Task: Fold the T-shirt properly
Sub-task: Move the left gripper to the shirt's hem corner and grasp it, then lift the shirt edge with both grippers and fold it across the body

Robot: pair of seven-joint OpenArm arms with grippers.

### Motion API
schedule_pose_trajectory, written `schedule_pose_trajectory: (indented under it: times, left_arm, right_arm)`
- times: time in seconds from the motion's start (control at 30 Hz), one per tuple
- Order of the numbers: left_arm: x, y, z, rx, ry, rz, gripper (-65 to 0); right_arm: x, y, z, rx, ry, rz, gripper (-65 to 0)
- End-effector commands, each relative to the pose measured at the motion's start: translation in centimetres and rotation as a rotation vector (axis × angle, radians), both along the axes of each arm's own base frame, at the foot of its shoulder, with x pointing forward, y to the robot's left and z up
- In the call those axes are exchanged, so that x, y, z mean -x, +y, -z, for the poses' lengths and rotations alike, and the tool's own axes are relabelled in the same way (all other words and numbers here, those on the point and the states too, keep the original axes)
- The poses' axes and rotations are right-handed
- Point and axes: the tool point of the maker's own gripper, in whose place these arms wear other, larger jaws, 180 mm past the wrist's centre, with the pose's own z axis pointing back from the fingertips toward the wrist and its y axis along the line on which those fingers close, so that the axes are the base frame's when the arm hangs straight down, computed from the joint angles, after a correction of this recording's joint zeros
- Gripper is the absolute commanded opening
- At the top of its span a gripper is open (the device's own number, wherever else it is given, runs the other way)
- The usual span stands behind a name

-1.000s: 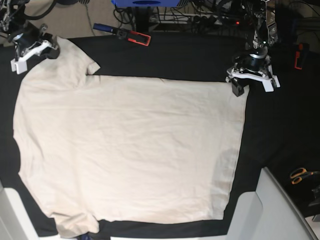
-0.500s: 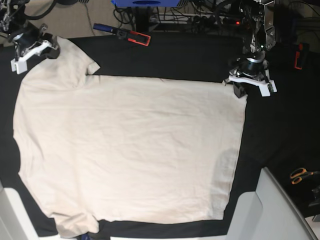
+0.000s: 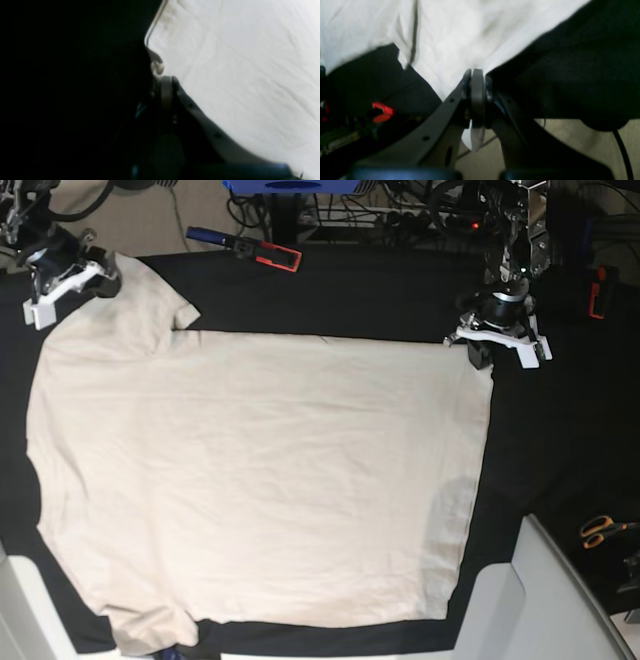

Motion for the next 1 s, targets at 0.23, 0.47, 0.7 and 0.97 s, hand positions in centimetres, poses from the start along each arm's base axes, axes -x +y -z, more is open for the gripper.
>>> schedule_pose_trajectory:
  times: [0.23, 0.47, 0.7, 0.97]
  left_arm:
    - [-1.8, -0.1, -3.0, -0.012, -0.074, 0.030, -65.0]
    - [-2.7, -0.5, -4.1, -0.015, -0.105, 0.043, -65.0]
    - [-3.4, 0.4, -4.3, -0.034, -0.101, -0.010, -65.0]
    - [-5.6, -1.0, -4.8, -0.001, -0.053, 0.027, -65.0]
  right_arm:
    - [-4.5, -1.5, -3.7, 0.070, -0.114, -0.075, -64.5]
    - [-7.9, -3.3, -5.6, 0.117, -0.168, -0.097, -64.5]
    - [-10.8, -5.3, -6.3, 0.129, -0.174, -0.098, -64.5]
    - [-13.9, -6.7, -7.0, 0.116, -0.201, -0.071, -64.5]
